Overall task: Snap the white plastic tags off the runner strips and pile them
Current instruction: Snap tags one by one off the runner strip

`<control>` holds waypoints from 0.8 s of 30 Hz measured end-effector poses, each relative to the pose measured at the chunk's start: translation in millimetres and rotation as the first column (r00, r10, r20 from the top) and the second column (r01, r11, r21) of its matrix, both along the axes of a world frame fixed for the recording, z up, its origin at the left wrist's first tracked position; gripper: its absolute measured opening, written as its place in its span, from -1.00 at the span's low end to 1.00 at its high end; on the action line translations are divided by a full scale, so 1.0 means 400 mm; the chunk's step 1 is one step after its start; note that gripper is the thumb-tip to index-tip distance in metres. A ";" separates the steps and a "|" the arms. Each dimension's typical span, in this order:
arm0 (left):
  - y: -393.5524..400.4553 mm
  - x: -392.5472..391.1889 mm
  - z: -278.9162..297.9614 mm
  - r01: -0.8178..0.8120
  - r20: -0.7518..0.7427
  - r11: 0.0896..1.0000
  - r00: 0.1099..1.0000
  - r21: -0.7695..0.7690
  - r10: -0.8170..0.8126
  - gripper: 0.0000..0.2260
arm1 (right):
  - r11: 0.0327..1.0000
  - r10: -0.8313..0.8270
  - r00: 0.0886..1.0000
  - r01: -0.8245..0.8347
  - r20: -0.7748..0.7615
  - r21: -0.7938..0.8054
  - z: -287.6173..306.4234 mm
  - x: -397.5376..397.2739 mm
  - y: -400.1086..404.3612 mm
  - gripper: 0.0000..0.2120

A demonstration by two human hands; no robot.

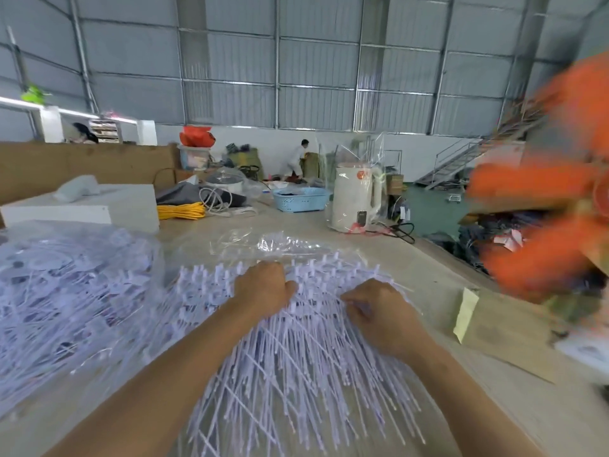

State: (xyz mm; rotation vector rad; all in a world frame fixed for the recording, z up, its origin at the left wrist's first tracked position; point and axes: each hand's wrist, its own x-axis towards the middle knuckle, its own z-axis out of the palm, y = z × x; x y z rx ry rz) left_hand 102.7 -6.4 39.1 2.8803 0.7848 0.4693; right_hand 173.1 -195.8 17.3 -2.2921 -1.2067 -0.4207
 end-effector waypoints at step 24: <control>-0.064 -0.159 0.291 0.400 0.676 0.894 0.718 -0.203 -0.167 -0.85 | 0.618 -0.062 0.837 0.460 -0.543 0.637 0.039 0.078 -0.067 -0.83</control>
